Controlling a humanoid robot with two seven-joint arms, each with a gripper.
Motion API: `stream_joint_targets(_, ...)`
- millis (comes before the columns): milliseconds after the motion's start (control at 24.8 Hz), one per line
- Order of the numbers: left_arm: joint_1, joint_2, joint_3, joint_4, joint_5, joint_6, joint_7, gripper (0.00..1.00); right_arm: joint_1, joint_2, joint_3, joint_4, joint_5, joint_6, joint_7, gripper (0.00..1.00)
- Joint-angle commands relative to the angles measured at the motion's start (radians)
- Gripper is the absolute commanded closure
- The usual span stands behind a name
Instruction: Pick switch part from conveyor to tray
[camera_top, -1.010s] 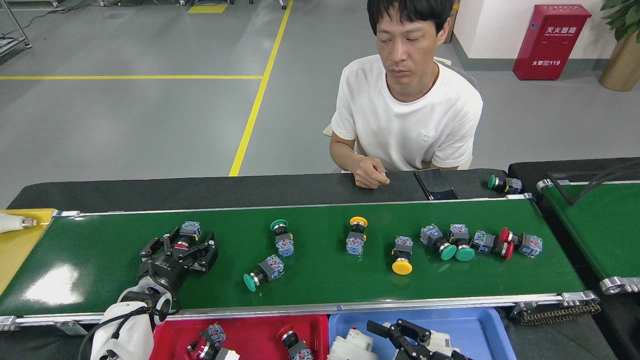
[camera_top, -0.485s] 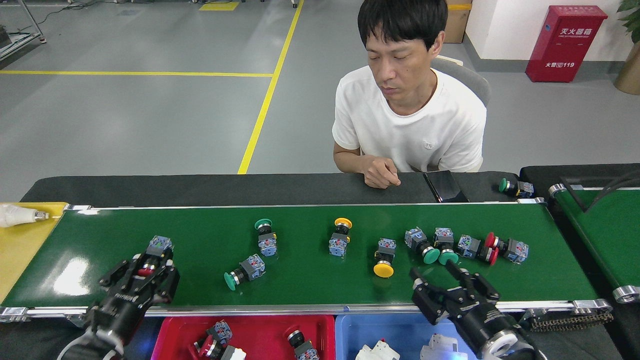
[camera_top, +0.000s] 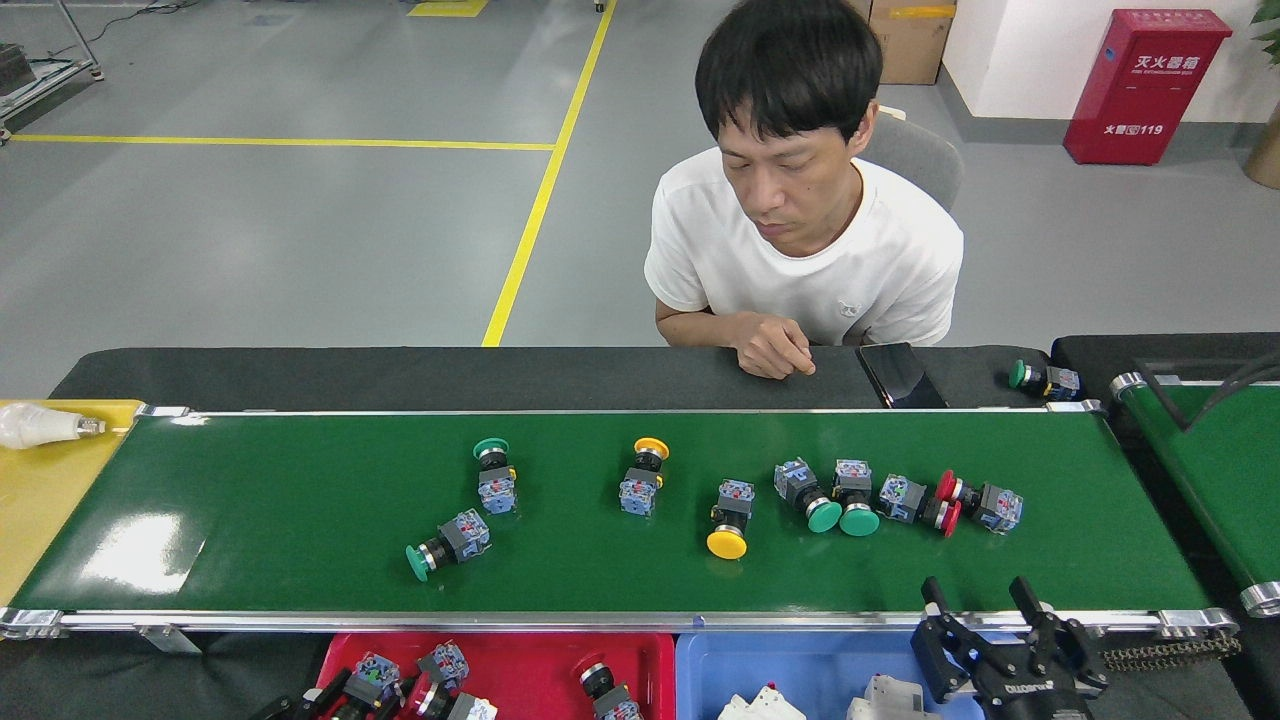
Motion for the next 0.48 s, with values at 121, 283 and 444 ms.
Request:
stream_joint_targets(121, -0.013, -0.077, 0.079, -0.017, 0.02, -0.009, 0.005, 0.0, -0.109, 0.09, 0.077, 0.109, 0.087, 0.004, 0.046, 0.06)
stream_joint_targets(283, -0.023, -0.145, 0.238, -0.008, 0.07, -0.006, -0.001, 0.0, -0.186, 0.107, 0.144, 0.205, 0.129, 0.12, 0.05, 0.06)
stream_joint_targets(444, -0.056, -0.143, 0.344, 0.052, 0.124, -0.005, -0.001, 0.0, -0.265, 0.104, 0.198, 0.302, 0.129, 0.186, 0.05, 0.05)
